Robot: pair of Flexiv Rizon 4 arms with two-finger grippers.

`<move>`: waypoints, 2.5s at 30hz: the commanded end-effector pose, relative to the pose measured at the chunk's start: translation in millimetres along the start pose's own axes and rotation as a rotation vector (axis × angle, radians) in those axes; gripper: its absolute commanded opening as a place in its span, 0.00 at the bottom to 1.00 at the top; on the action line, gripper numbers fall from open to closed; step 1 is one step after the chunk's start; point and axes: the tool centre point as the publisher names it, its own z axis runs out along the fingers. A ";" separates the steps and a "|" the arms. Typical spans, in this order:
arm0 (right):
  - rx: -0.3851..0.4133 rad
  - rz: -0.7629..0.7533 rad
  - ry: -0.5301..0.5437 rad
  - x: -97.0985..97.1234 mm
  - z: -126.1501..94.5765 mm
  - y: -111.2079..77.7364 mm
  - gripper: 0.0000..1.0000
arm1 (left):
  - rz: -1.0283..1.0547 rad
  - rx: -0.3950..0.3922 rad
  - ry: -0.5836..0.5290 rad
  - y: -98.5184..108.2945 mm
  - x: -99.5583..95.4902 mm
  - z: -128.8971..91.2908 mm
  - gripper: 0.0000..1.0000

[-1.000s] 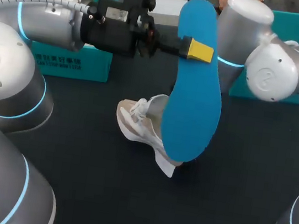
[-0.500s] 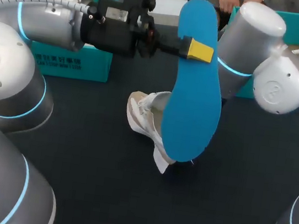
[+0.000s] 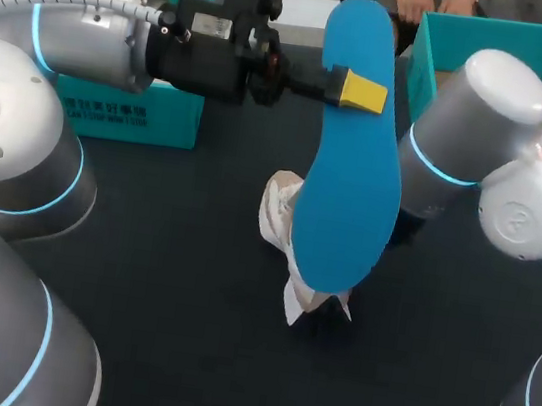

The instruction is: Take the shoe out of the shoebox, open the shoe tongue, remove and reinsert the insole, then place the shoe into the shoebox

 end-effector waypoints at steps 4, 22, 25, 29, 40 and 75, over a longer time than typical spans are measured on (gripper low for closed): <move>-0.078 0.069 -0.015 -1.4 1.2 -9.7 0.00 | -0.001 0.003 -0.001 1.7 -0.5 0.7 0.00; -0.091 0.113 0.033 -9.5 32.3 -8.5 0.00 | -0.001 0.003 -0.001 1.7 -0.5 0.7 0.00; -0.085 0.109 0.043 -10.0 30.1 -10.3 0.99 | -0.001 0.003 -0.001 1.7 -0.5 0.7 0.00; -0.092 0.122 0.061 -7.0 8.7 -15.9 1.00 | -0.001 0.003 -0.001 1.7 -0.5 0.7 0.00; -0.069 0.141 0.175 -4.2 -41.3 -26.2 1.00 | -0.001 0.003 -0.001 1.7 -0.5 0.7 0.00; -0.261 0.090 0.873 2.2 -157.4 12.5 1.00 | -0.001 0.003 -0.001 1.7 -0.5 0.7 0.00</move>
